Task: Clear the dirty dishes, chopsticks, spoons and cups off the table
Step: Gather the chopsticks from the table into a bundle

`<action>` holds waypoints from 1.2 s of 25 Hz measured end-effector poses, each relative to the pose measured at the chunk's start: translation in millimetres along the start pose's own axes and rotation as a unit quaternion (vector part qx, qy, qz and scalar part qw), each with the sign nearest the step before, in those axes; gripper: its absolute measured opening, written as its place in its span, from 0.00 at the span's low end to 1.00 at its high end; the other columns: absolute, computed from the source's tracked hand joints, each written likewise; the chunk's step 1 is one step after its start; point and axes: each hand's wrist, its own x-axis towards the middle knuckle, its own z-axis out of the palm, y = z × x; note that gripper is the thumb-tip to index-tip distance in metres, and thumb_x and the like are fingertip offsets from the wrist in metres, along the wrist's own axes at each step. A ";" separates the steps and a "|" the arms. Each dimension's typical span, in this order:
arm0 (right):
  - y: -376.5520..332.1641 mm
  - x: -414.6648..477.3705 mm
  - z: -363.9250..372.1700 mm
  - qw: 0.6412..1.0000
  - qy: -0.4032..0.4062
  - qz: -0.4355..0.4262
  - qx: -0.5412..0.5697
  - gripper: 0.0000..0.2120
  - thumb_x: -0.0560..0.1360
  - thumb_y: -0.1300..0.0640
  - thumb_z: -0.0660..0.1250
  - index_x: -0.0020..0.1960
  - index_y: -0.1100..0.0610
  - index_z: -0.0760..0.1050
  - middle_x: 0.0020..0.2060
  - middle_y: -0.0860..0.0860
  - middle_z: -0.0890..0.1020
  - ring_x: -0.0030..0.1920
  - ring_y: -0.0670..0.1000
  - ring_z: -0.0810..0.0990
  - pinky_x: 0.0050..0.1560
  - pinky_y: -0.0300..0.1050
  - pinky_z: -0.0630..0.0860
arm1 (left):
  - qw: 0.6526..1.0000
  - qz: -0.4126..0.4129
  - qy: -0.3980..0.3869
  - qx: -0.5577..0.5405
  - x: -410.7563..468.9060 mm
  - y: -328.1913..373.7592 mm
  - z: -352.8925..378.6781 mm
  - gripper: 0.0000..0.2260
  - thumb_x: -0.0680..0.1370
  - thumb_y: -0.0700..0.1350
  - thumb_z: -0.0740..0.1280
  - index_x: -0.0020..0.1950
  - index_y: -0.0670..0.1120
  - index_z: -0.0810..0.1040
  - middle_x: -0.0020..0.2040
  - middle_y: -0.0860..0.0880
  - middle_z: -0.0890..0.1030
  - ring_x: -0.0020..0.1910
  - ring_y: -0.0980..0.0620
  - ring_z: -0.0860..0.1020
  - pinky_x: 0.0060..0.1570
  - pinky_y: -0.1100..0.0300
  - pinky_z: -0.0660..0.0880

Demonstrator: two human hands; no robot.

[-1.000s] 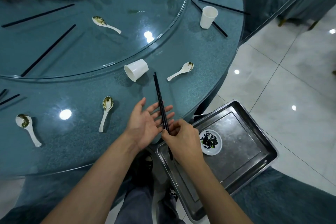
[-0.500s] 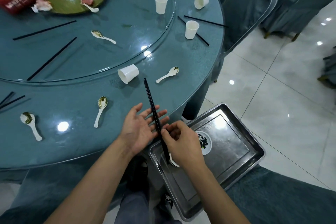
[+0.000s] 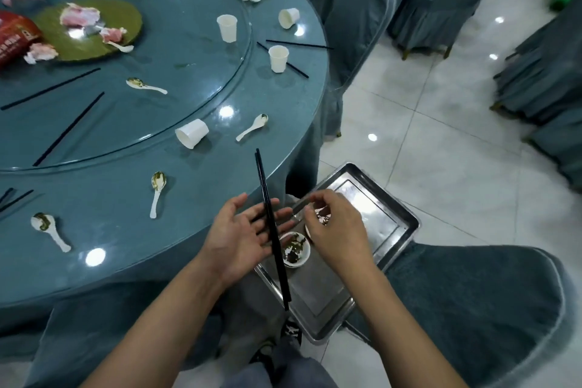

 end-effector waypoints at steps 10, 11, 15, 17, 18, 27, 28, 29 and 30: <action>29.1 -101.5 -71.5 0.991 0.108 0.080 0.009 0.13 0.78 0.52 0.68 0.63 0.47 0.77 0.56 0.42 0.80 0.56 0.45 0.78 0.60 0.50 0.76 | 0.990 -0.059 -0.088 0.096 -43.5 -46.0 42.6 0.25 0.82 0.55 0.56 0.70 0.39 0.74 0.63 0.37 0.82 0.61 0.37 0.80 0.62 0.41 0.75; 35.9 -113.3 -80.6 0.989 0.122 0.088 0.011 0.14 0.78 0.52 0.68 0.63 0.47 0.77 0.56 0.42 0.80 0.56 0.44 0.77 0.60 0.50 0.76 | 0.987 -0.065 -0.097 0.109 -46.7 -54.2 52.3 0.25 0.82 0.55 0.56 0.70 0.38 0.75 0.63 0.37 0.82 0.60 0.37 0.81 0.60 0.41 0.76; 64.3 -147.4 -117.8 0.981 0.156 0.113 0.013 0.14 0.80 0.52 0.67 0.65 0.47 0.77 0.57 0.42 0.79 0.57 0.41 0.77 0.61 0.47 0.77 | 0.978 -0.080 -0.122 0.148 -54.7 -85.9 92.4 0.26 0.82 0.55 0.57 0.72 0.38 0.73 0.64 0.36 0.81 0.63 0.36 0.79 0.65 0.40 0.74; 82.7 -160.9 -142.4 0.978 0.171 0.118 0.016 0.14 0.80 0.52 0.67 0.65 0.48 0.77 0.57 0.42 0.80 0.58 0.42 0.77 0.63 0.47 0.76 | 0.976 -0.083 -0.133 0.152 -57.5 -106.7 116.8 0.26 0.82 0.55 0.57 0.72 0.38 0.73 0.64 0.36 0.81 0.65 0.36 0.78 0.65 0.40 0.74; 93.3 -165.1 -155.0 0.978 0.175 0.116 0.014 0.14 0.80 0.52 0.67 0.65 0.48 0.77 0.58 0.42 0.80 0.59 0.43 0.77 0.63 0.47 0.76 | 0.975 -0.083 -0.134 0.154 -59.1 -117.5 129.8 0.26 0.82 0.55 0.57 0.72 0.38 0.73 0.64 0.36 0.81 0.65 0.36 0.78 0.65 0.40 0.74; 201.0 -207.2 -279.0 0.988 0.139 0.066 -0.015 0.15 0.79 0.51 0.67 0.65 0.49 0.78 0.59 0.46 0.81 0.59 0.47 0.76 0.64 0.46 0.73 | 0.984 -0.074 -0.115 0.111 -85.3 -247.6 242.0 0.26 0.82 0.55 0.57 0.72 0.37 0.73 0.63 0.36 0.81 0.65 0.36 0.78 0.64 0.40 0.74; 213.8 -211.9 -290.1 0.988 0.139 0.062 -0.017 0.14 0.79 0.51 0.67 0.64 0.49 0.78 0.58 0.45 0.81 0.58 0.47 0.76 0.63 0.46 0.73 | 0.986 -0.072 -0.109 0.108 -88.0 -260.6 252.0 0.26 0.82 0.54 0.57 0.72 0.37 0.73 0.63 0.36 0.81 0.65 0.35 0.78 0.64 0.40 0.74; 225.8 -216.0 -300.7 0.988 0.141 0.060 -0.018 0.13 0.79 0.51 0.66 0.64 0.48 0.78 0.57 0.44 0.81 0.57 0.47 0.76 0.62 0.46 0.73 | 0.986 -0.072 -0.108 0.107 -90.1 -272.5 261.8 0.26 0.82 0.54 0.57 0.72 0.37 0.73 0.63 0.35 0.81 0.64 0.35 0.79 0.63 0.40 0.75; 238.5 -219.2 -313.2 0.988 0.142 0.061 -0.016 0.13 0.79 0.51 0.66 0.64 0.47 0.78 0.57 0.43 0.81 0.57 0.46 0.76 0.61 0.45 0.73 | 0.985 -0.072 -0.111 0.107 -90.6 -284.8 273.4 0.27 0.82 0.54 0.57 0.72 0.37 0.73 0.64 0.35 0.81 0.63 0.35 0.79 0.63 0.40 0.75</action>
